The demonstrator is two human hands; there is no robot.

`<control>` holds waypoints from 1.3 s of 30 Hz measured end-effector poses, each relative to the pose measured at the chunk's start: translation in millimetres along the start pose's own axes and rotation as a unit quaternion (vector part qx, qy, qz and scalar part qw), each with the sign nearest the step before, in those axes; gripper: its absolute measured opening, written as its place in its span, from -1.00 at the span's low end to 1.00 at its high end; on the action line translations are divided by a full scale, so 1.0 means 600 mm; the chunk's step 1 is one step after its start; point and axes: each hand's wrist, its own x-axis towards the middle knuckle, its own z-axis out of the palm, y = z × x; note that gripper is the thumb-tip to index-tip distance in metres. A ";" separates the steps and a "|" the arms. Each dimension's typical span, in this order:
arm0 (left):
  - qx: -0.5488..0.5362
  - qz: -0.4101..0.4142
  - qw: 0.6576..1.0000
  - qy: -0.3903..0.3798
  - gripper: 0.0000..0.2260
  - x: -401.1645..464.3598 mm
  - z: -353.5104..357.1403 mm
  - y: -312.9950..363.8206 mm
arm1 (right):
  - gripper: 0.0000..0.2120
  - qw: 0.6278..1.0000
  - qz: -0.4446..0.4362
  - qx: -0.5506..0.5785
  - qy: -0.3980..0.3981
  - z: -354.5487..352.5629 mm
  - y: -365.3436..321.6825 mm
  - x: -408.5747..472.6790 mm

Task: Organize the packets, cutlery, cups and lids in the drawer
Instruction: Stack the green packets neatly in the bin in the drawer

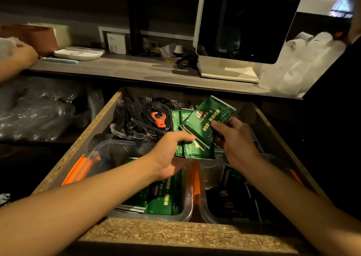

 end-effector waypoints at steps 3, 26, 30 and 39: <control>-0.015 0.010 1.000 -0.014 -0.70 -0.013 0.009 0.005 | -0.92 1.000 -0.001 0.001 -0.008 -0.002 -0.003 -0.001; 0.044 0.044 0.998 0.011 -0.68 -0.008 0.010 0.006 | -0.72 0.988 0.029 -0.125 -0.091 -0.007 0.021 0.001; 0.045 0.001 0.999 -0.004 -0.70 -0.011 0.013 0.004 | -0.85 0.991 -0.038 -0.118 -0.050 0.006 0.007 -0.012; 0.032 -0.048 0.996 -0.068 -0.67 -0.018 0.032 -0.010 | -0.75 0.993 -0.076 -0.091 -0.002 0.026 0.017 -0.030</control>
